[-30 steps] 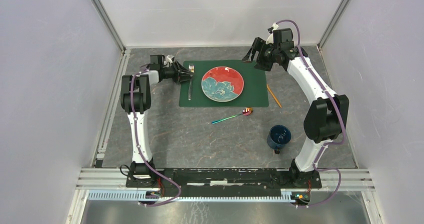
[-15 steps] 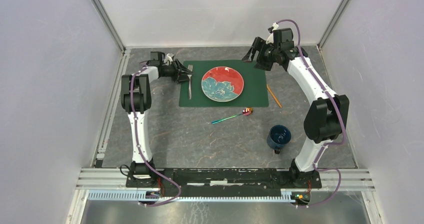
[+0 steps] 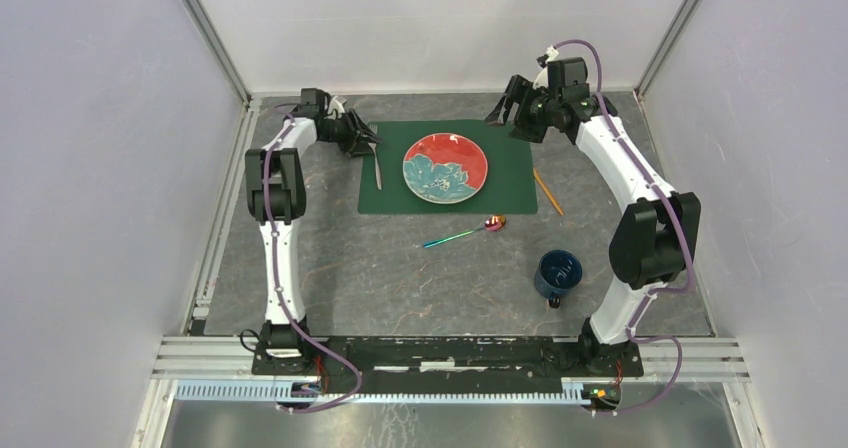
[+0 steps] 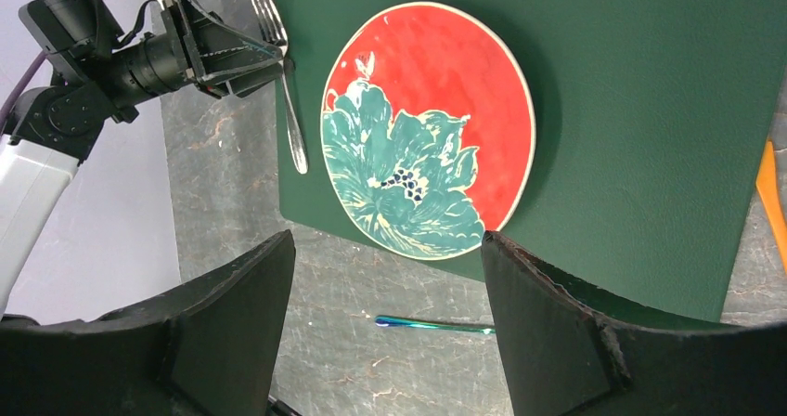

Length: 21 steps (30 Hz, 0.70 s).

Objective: Set the dinner table for one person
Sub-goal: Place the fork on the napkin.

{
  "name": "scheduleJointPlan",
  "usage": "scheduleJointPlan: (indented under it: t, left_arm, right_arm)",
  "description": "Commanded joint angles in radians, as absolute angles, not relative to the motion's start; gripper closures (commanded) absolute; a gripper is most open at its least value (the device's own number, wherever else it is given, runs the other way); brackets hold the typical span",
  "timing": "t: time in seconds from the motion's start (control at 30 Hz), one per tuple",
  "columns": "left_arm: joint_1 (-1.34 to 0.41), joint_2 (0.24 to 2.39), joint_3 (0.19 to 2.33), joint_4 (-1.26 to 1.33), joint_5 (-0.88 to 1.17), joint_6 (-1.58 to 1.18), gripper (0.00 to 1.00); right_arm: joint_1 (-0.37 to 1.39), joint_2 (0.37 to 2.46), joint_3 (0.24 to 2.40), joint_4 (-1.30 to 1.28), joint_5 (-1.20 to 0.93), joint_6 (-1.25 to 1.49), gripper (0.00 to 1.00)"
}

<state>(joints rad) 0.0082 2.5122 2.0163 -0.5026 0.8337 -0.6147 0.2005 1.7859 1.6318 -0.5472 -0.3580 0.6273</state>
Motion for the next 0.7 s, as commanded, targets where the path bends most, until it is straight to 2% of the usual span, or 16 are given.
scheduleJointPlan:
  t: [0.0, 0.4, 0.67]
  left_arm:
    - [-0.031, 2.558, 2.091, -0.584, 0.82, -0.541, 0.52]
    - [-0.098, 2.574, 2.097, -0.544, 0.849, -0.559, 0.55]
    - [-0.088, 2.513, 2.046, -0.594, 0.726, -0.498, 0.56]
  right_arm:
    - [0.197, 1.74, 1.624, -0.527, -0.352, 0.625, 0.2]
    - [0.195, 1.726, 1.622, -0.535, -0.342, 0.622, 0.2]
    - [0.196, 1.714, 1.612, -0.54, -0.339, 0.621, 0.2]
